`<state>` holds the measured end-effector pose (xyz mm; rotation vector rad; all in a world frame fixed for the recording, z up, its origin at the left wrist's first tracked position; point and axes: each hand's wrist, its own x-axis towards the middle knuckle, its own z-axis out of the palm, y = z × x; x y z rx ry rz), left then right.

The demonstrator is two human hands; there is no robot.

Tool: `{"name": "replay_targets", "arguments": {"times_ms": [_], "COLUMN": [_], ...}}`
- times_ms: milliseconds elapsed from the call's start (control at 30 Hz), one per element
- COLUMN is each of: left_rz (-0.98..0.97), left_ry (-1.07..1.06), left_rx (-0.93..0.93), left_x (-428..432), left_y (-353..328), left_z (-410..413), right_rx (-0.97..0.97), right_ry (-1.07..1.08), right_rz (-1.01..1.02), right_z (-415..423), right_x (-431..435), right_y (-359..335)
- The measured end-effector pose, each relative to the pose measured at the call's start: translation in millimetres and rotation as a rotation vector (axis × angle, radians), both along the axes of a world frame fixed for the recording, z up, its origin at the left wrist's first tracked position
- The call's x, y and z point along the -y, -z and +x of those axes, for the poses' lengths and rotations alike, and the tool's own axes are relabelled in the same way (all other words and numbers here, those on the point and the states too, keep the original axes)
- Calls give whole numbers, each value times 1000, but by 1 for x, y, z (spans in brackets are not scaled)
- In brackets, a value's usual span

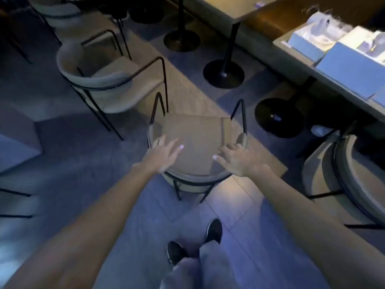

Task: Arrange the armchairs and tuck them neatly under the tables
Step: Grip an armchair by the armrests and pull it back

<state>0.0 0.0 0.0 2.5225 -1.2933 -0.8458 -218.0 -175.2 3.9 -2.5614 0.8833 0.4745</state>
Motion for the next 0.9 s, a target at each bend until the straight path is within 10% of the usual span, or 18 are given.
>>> {"name": "replay_targets", "arguments": {"times_ms": [433, 700, 900], "left_rz": [79, -274, -233], "left_ry": [74, -404, -974], "left_rx": [37, -68, -590], "left_x": [-36, -41, -28], "left_y": [124, 137, 151], "left_z": [-6, -4, 10], "right_rx": [-128, -35, 115], "right_ry": [-80, 102, 615], "right_rz": [62, -10, 118], "right_z": [-11, -17, -16], "right_x": [-38, -23, -14], "right_y": [110, 113, 121]}}
